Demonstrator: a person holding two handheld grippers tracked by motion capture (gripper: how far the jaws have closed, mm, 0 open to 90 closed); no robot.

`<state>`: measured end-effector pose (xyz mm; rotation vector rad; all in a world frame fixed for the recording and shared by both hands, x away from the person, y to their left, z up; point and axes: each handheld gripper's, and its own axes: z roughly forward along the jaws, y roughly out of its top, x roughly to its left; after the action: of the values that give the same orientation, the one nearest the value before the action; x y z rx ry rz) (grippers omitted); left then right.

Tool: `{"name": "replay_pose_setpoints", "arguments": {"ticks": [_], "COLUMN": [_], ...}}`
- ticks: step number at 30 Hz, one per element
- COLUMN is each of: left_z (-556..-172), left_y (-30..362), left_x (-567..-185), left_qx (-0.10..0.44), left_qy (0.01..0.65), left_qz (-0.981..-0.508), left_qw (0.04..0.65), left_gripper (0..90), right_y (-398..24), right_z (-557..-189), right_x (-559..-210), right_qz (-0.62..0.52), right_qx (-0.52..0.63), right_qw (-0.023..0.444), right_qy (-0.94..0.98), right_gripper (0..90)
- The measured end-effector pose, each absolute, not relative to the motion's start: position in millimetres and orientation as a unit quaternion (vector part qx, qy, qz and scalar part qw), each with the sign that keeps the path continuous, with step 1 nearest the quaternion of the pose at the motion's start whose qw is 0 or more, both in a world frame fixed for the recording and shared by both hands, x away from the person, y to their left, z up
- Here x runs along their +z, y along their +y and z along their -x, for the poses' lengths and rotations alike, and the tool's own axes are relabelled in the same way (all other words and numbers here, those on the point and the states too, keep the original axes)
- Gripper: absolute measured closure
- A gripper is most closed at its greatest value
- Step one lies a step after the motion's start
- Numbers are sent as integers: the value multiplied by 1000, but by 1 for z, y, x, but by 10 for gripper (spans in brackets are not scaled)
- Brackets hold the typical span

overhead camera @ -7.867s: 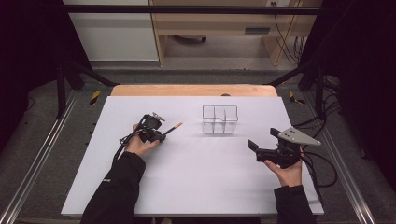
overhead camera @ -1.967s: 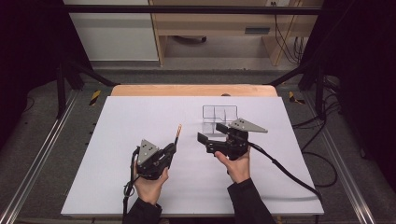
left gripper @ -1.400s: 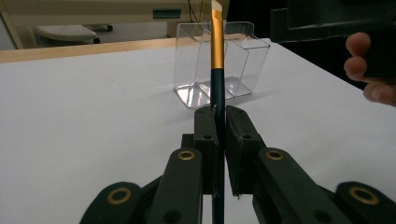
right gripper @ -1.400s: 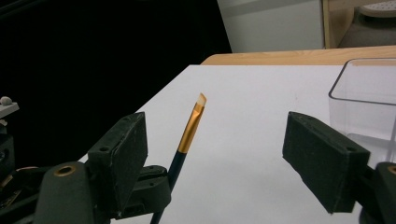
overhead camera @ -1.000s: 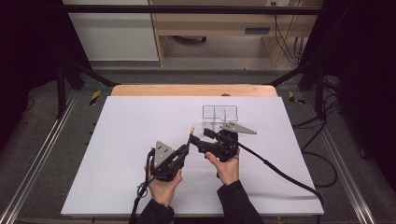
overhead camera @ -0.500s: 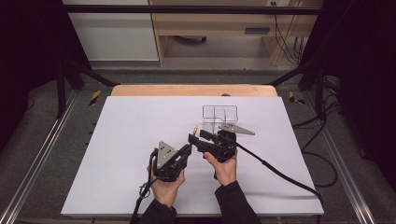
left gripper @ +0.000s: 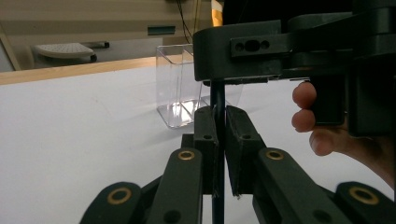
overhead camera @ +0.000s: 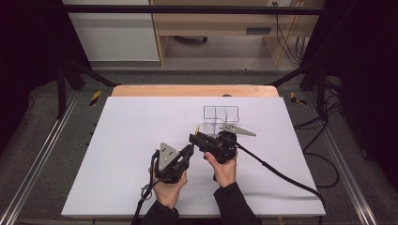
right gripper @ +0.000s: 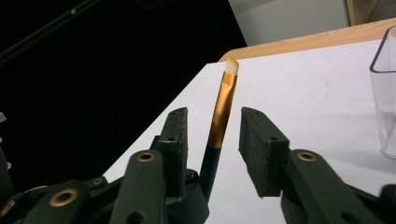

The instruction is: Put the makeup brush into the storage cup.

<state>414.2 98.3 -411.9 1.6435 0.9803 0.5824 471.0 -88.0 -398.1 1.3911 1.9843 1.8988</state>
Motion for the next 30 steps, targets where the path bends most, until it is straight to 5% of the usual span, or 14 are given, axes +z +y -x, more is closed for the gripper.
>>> {"name": "replay_pose_setpoints", "arguments": {"ticks": [12,24,30], "left_z": [-414,-413,-414], "left_y": [97,100,106], "left_x": [-412,-412,-410], "left_qx": [249,246,252], "left_qy": [412,404,402], "left_qz": [-692,-697,-700], "left_qw": [537,539,535], "left_gripper": [829,821,655], "right_y": [-86,-87,-90], "right_z": [-471,-469,-469], "right_x": [-400,-400,-399], "right_qz": [-453,-441,-434], "right_qx": [616,619,622], "right_qw": [11,10,36], "right_qy": [644,650,650], "right_gripper": [831,838,838]}}
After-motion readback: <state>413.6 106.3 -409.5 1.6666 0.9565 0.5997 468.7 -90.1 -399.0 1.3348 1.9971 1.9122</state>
